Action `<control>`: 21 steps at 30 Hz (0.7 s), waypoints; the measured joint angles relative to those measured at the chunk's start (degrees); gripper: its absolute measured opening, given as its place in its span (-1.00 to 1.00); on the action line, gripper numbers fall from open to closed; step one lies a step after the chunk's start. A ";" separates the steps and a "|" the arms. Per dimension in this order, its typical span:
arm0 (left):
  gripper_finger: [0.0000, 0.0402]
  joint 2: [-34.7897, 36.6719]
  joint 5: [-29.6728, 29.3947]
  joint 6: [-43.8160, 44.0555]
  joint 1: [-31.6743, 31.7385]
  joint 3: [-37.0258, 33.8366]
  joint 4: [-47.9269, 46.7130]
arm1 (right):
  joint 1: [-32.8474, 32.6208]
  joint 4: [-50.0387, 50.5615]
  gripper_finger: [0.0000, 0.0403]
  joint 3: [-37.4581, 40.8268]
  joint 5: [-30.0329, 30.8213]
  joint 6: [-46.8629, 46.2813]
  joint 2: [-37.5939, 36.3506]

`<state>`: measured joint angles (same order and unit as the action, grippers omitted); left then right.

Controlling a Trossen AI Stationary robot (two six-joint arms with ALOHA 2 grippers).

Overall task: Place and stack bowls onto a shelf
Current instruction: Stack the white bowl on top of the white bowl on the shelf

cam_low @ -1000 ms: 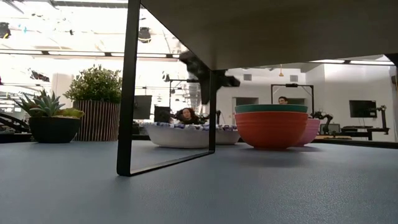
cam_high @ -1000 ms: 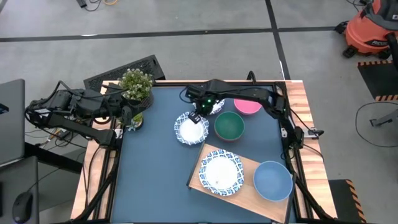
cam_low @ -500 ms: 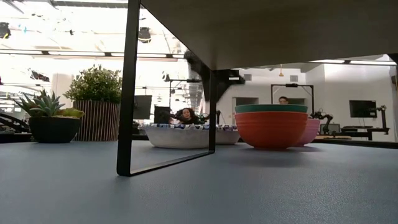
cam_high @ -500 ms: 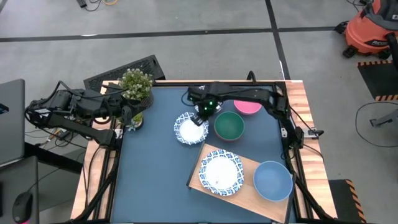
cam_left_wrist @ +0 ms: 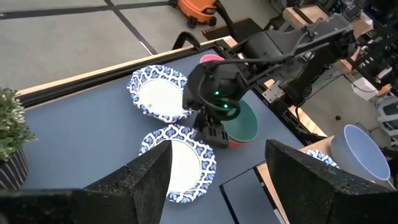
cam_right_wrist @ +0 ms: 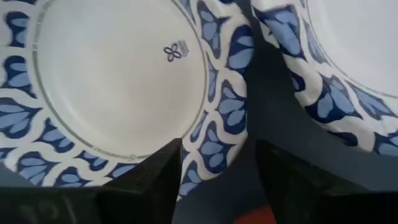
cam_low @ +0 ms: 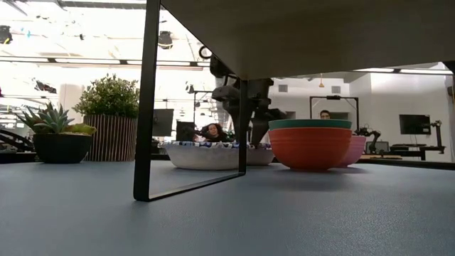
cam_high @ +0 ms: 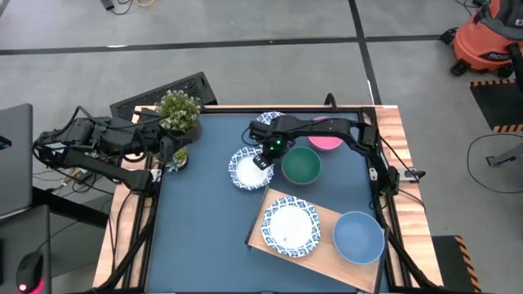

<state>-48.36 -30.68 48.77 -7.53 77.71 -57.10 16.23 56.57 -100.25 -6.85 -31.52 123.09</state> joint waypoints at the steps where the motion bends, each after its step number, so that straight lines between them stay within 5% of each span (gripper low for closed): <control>1: 0.21 0.00 0.00 0.04 0.02 0.00 0.00 | 0.02 -0.69 0.11 0.60 -0.69 -0.03 0.01; 8: 0.21 0.00 0.00 0.55 0.00 0.00 0.00 | -0.02 -3.01 -0.01 2.24 -1.96 -0.38 0.00; 17: 0.21 0.00 0.02 0.53 0.02 0.00 0.00 | 0.42 -3.14 -0.84 2.24 -2.76 -0.04 -0.04; 21: 0.21 -0.01 0.02 0.39 0.01 0.00 -0.02 | 0.42 -3.16 -0.89 1.50 -4.15 0.11 -0.04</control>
<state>-48.37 -30.65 49.17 -7.52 77.71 -57.12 16.64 53.40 -98.76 -11.00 -31.40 123.04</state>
